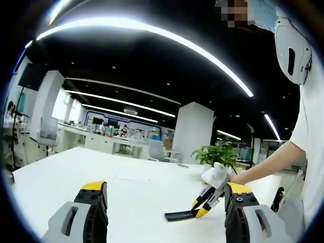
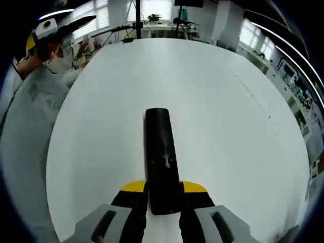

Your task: Press the specified remote control buttons in sequence, fully releasing each button before pressing the next.

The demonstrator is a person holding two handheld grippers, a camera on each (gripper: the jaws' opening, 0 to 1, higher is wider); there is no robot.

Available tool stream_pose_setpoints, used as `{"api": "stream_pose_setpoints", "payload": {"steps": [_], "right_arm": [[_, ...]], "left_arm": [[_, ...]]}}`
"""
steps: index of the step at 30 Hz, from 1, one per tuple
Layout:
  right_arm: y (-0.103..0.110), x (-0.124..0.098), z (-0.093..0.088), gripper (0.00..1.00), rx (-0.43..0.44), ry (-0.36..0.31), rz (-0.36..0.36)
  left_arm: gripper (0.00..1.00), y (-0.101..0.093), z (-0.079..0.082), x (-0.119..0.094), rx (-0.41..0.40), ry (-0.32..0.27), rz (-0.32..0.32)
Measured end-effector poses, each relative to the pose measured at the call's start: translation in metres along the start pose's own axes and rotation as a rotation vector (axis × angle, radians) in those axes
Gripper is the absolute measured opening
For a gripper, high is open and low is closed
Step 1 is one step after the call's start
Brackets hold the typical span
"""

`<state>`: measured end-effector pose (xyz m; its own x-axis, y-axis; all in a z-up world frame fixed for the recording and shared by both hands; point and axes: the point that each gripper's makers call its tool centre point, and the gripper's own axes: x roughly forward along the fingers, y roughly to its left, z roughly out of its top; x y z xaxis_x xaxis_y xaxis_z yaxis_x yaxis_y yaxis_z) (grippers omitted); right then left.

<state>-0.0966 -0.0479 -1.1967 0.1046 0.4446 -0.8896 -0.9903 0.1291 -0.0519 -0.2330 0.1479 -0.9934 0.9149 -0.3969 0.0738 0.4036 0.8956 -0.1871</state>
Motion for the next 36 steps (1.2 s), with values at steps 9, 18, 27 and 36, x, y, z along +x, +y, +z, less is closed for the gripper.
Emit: {"api": "stream_pose_setpoints", "payload": {"steps": [9, 18, 27, 36], "right_arm": [[-0.022, 0.002, 0.005, 0.21, -0.029, 0.003, -0.052], [-0.031, -0.009, 0.011, 0.49, 0.139, -0.124, -0.222], [-0.007, -0.038, 0.012, 0.94, 0.370, -0.441, -0.300], [0.012, -0.090, 0.013, 0.99, 0.540, -0.652, -0.415]], "left_arm": [[0.99, 0.001, -0.001, 0.000, -0.005, 0.007, 0.001], [0.99, 0.001, -0.002, 0.000, -0.006, 0.015, 0.006], [0.99, -0.001, -0.005, 0.002, -0.005, 0.026, -0.005], [0.99, -0.003, -0.006, 0.003, -0.011, 0.032, -0.015]]}}
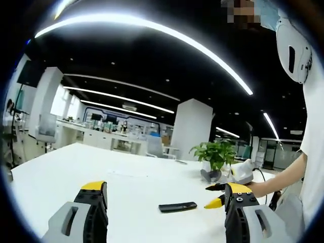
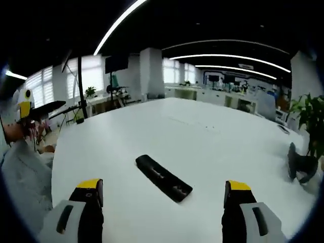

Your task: Press the specified remote control buttons in sequence, fully releasing each button before pressing the next.

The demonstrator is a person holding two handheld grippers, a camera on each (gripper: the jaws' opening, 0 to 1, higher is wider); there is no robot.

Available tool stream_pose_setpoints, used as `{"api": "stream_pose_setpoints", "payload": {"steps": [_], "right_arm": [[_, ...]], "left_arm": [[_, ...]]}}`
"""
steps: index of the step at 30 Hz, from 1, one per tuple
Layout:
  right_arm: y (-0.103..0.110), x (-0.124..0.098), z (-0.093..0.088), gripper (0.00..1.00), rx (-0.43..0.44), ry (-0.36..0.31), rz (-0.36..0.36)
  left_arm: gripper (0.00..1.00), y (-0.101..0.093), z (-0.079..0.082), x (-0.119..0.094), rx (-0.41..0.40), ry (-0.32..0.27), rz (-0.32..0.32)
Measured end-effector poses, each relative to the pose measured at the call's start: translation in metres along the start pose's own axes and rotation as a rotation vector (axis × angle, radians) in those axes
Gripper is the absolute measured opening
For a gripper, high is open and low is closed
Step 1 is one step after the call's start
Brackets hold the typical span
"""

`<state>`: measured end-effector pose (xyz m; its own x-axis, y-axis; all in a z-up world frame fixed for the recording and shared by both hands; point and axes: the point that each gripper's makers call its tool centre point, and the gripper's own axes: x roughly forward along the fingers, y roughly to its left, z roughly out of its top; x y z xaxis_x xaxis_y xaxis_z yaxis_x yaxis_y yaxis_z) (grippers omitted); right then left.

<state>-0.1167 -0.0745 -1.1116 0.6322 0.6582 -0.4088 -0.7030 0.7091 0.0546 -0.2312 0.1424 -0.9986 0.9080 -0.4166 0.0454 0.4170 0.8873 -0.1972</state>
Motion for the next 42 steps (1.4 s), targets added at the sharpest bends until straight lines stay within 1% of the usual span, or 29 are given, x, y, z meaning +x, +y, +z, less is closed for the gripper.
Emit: {"api": "stream_pose_setpoints", "payload": {"steps": [2, 3, 4, 5, 7, 8, 11, 15, 18, 22, 25, 28, 33, 34, 37, 42], "right_arm": [[0.001, -0.011, 0.004, 0.99, 0.028, -0.019, -0.019], [0.004, -0.019, 0.010, 0.99, 0.041, -0.049, -0.031], [0.006, -0.028, 0.012, 0.99, 0.062, -0.056, -0.041], [0.005, -0.034, 0.016, 0.99, 0.071, -0.082, -0.064], [0.012, -0.048, 0.021, 0.99, 0.089, -0.104, -0.072], [0.014, -0.057, 0.025, 0.99, 0.089, -0.128, -0.091], [0.016, -0.072, 0.028, 0.99, 0.092, -0.146, -0.117], [0.020, -0.099, 0.037, 0.99, 0.107, -0.212, -0.179], [0.022, -0.117, 0.042, 0.99, 0.118, -0.241, -0.214], [0.021, -0.141, 0.050, 0.99, 0.117, -0.287, -0.275], [0.020, -0.158, 0.053, 0.99, 0.135, -0.326, -0.319], [0.021, -0.168, 0.055, 0.99, 0.145, -0.351, -0.333], [0.025, -0.185, 0.057, 0.99, 0.140, -0.382, -0.361], [0.025, -0.189, 0.058, 0.99, 0.143, -0.400, -0.369], [0.026, -0.197, 0.059, 0.99, 0.157, -0.424, -0.379], [0.030, -0.202, 0.060, 0.99, 0.157, -0.439, -0.387]], "left_arm": [[0.99, 0.000, 0.000, 0.000, 0.002, 0.001, 0.001], [0.99, 0.000, 0.000, 0.000, 0.003, 0.001, 0.002], [0.99, 0.000, 0.000, 0.000, 0.003, 0.000, 0.003], [0.99, 0.000, 0.000, -0.001, 0.004, -0.001, 0.004], [0.99, 0.001, 0.001, -0.001, 0.006, -0.001, 0.007], [0.99, 0.001, 0.001, -0.001, 0.006, -0.004, 0.009], [0.99, 0.002, 0.001, -0.002, 0.008, -0.004, 0.015], [0.99, 0.002, 0.002, -0.003, 0.012, -0.008, 0.014], [0.99, 0.001, 0.002, -0.003, 0.016, -0.006, 0.011], [0.99, 0.000, 0.004, -0.004, 0.015, -0.015, 0.009], [0.99, 0.000, 0.005, -0.006, 0.015, -0.019, 0.013], [0.99, -0.001, 0.005, -0.007, 0.022, -0.022, 0.011], [0.99, -0.007, 0.006, -0.008, 0.075, -0.022, -0.002], [0.99, -0.009, 0.008, -0.009, 0.085, -0.028, -0.004], [0.99, -0.009, 0.010, -0.011, 0.074, -0.041, -0.002], [0.99, -0.006, 0.014, -0.019, 0.064, -0.052, 0.015]]}}
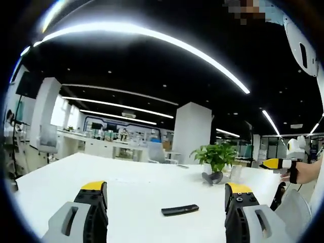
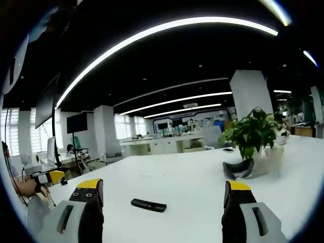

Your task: Press the specified remote control buttons in sequence, fully releasing each button before pressing the next.

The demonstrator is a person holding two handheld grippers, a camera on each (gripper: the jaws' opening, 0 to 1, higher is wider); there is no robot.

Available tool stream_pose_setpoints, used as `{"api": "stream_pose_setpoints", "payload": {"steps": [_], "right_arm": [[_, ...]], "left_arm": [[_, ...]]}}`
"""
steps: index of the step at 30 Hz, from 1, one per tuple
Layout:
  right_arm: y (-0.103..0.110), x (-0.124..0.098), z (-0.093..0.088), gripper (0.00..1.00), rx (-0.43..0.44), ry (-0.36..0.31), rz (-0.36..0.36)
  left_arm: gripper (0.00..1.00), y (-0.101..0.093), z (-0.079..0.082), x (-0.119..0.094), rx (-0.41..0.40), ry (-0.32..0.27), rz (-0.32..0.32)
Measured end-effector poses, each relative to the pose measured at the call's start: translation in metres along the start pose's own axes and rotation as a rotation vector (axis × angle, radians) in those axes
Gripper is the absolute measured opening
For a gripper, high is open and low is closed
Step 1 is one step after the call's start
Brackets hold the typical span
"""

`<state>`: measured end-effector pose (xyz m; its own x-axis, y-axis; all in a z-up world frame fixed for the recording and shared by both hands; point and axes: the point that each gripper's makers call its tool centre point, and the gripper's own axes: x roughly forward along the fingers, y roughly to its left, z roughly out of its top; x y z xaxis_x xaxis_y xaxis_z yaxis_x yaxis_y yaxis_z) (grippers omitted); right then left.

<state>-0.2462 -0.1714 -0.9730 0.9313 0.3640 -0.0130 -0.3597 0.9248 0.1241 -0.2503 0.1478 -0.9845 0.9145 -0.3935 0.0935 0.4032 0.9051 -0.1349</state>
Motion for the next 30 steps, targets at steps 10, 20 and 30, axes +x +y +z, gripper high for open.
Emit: {"api": "stream_pose_setpoints", "payload": {"steps": [10, 20, 30], "right_arm": [[0.006, -0.004, 0.001, 0.99, 0.009, -0.012, 0.016], [0.016, -0.006, 0.001, 0.99, 0.012, -0.014, 0.044], [0.023, -0.014, -0.002, 0.99, 0.036, -0.018, 0.056]], "left_arm": [[0.99, 0.006, 0.014, -0.017, -0.011, -0.030, 0.035], [0.99, 0.006, 0.019, -0.034, 0.001, -0.031, 0.052], [0.99, 0.004, 0.025, -0.040, 0.010, -0.034, 0.052]]}}
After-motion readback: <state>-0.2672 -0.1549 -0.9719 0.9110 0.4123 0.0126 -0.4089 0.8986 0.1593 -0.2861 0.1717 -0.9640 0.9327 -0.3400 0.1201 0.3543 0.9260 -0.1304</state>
